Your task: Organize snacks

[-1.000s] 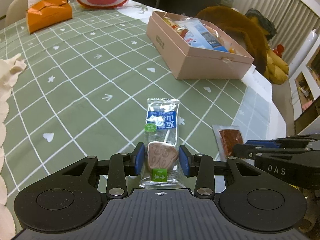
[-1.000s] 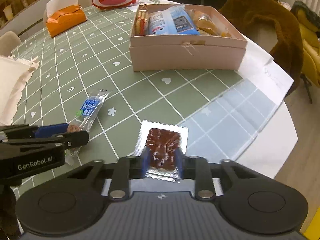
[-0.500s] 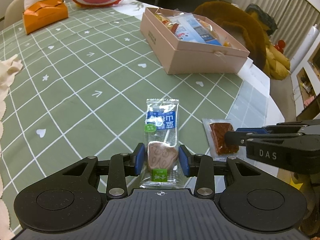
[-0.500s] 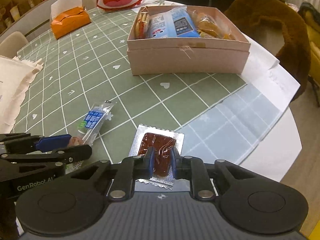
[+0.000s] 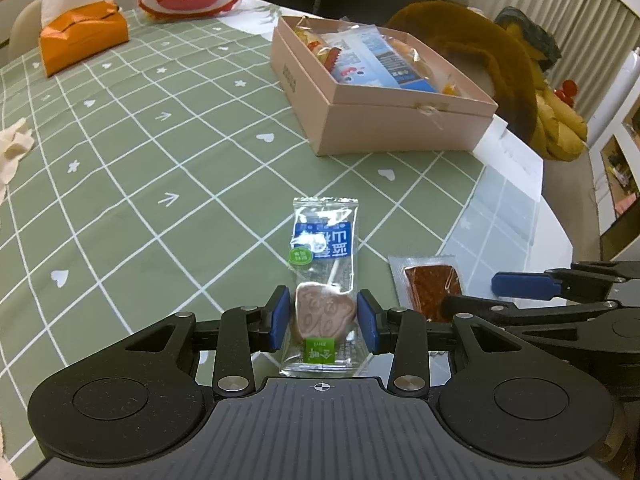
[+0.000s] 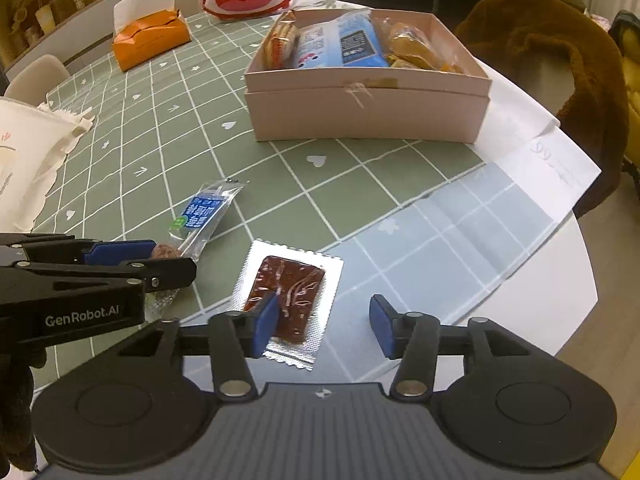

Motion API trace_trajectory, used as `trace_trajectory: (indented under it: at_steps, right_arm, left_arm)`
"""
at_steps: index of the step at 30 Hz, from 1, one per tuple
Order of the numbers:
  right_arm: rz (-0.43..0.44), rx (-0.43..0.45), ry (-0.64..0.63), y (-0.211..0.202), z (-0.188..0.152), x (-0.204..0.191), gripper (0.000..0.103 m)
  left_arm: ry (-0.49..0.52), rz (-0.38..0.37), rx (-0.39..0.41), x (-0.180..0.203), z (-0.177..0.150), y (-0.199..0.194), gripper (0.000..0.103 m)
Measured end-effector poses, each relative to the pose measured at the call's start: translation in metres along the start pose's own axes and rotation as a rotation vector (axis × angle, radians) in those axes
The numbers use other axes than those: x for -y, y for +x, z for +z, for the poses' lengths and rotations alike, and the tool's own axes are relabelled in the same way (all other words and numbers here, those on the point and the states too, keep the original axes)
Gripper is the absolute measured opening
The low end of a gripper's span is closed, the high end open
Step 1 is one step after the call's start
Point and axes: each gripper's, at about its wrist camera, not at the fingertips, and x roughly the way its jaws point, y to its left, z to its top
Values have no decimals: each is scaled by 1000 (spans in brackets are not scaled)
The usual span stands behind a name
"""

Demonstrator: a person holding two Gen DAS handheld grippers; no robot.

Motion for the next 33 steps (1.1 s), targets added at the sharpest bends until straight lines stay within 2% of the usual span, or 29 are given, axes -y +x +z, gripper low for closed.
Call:
trace_trajectory:
  at_steps: [10,15,18,23,26,33]
  right_arm:
    - [31,16,-30,-1,-5,-4,52]
    - [59,22,-63,-5,-5,-12,19]
    - [45,31,-97,-7,-7,-17,12]
    - [81,17,-51,-11,-3,-13,13]
    - [97,6,-23,-11,2,-15,19]
    - [32,-4,-35,-1,8,-29,22]
  left_arm:
    - [-14,-4,-3,0,-1,-1,42]
    - [-16,-8,-3,0,-1,-1,42]
    - [-21,-12,-2,-1,-1,-1,42]
    - [-26,-18,1,-2,-2,-2,42]
    - [-25,-18,1,-2,-2,-2,42]
    - [-40,-21,-2,-7,-1,-3,41]
